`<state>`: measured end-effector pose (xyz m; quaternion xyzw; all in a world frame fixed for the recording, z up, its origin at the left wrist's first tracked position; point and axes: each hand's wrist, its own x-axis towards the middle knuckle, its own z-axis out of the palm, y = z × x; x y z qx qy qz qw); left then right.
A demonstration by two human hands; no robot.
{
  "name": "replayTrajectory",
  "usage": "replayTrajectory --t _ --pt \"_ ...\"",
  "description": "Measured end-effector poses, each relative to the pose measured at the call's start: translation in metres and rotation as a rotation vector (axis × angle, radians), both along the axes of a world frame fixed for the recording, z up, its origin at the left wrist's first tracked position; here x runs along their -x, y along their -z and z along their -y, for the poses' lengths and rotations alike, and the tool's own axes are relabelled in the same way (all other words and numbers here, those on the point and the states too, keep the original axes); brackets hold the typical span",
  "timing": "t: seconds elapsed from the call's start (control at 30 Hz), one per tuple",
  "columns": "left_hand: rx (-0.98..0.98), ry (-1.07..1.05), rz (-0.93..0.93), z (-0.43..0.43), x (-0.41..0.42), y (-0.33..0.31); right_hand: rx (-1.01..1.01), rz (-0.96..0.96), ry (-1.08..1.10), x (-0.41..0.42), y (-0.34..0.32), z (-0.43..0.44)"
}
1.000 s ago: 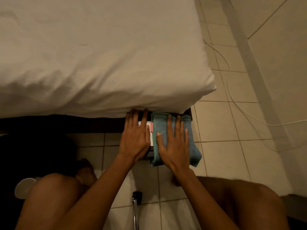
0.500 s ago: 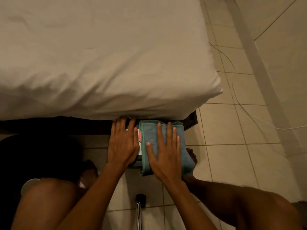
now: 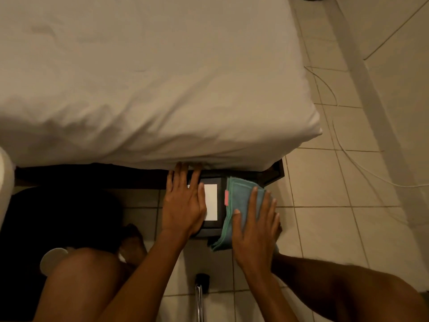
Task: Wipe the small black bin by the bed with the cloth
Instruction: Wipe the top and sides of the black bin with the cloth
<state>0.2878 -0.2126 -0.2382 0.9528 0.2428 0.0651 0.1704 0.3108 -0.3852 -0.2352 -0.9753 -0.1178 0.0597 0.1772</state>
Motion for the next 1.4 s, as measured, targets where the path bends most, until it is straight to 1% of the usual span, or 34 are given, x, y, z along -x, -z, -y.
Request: replayTrajectory --t 0.17,0.3,0.47,0.6,0.67,0.73,0.83,0.87,0.9,0.97,1.03,1.1,1.13,1.2,1.27,1.3,1.33,1.4 --pt "-0.003 0.003 -0.002 0.007 0.002 0.002 0.025 0.032 -0.019 0.003 0.004 -0.003" --pt "0.125 -0.026 0.028 0.031 0.018 0.0 0.048 0.045 0.004 0.005 0.006 -0.005" --pt "0.111 0.002 0.018 0.027 0.019 -0.002 0.055 -0.003 -0.044 -0.002 0.002 0.0" --pt "0.094 0.03 -0.013 0.027 0.023 -0.003 0.02 -0.092 0.08 -0.032 -0.003 -0.012" --pt "0.089 0.028 -0.018 0.025 0.021 -0.003 0.012 -0.094 0.12 -0.049 -0.003 -0.024" --pt "0.087 0.012 -0.022 0.026 0.02 -0.001 0.022 -0.047 0.062 -0.048 -0.003 -0.026" --pt "0.085 0.01 -0.024 0.027 0.02 0.0 -0.011 -0.019 -0.183 -0.012 -0.006 -0.003" --pt "0.081 0.03 -0.018 0.026 0.019 0.0 -0.028 -0.038 -0.219 0.0 -0.008 0.006" --pt "0.078 0.055 -0.014 0.026 0.017 0.0 -0.036 -0.053 -0.212 0.006 -0.008 0.013" --pt "0.074 0.087 -0.019 0.027 0.014 -0.001 -0.029 -0.044 -0.117 -0.006 -0.002 0.012" --pt "0.076 0.078 -0.031 0.029 0.014 -0.004 -0.017 -0.031 0.02 -0.032 0.0 -0.007" --pt "0.078 0.065 -0.035 0.03 0.014 -0.005 -0.015 -0.041 0.085 -0.052 -0.003 -0.029" --pt "0.083 0.051 -0.031 0.03 0.015 -0.004 0.002 -0.037 0.059 -0.053 -0.004 -0.033" --pt "0.095 0.024 -0.017 0.029 0.013 -0.004 0.028 -0.016 -0.099 -0.038 -0.005 -0.027" --pt "0.107 0.021 -0.014 0.03 0.011 -0.003 0.018 -0.041 -0.278 -0.013 -0.009 -0.004" --pt "0.11 0.027 -0.016 0.031 0.011 -0.002 0.004 -0.068 -0.319 -0.005 -0.011 0.01" --pt "0.112 0.029 -0.017 0.031 0.012 -0.003 0.001 -0.081 -0.311 -0.002 -0.009 0.022" --pt "0.097 0.028 -0.021 0.031 0.013 -0.004 0.002 -0.074 -0.197 -0.016 -0.007 0.022"
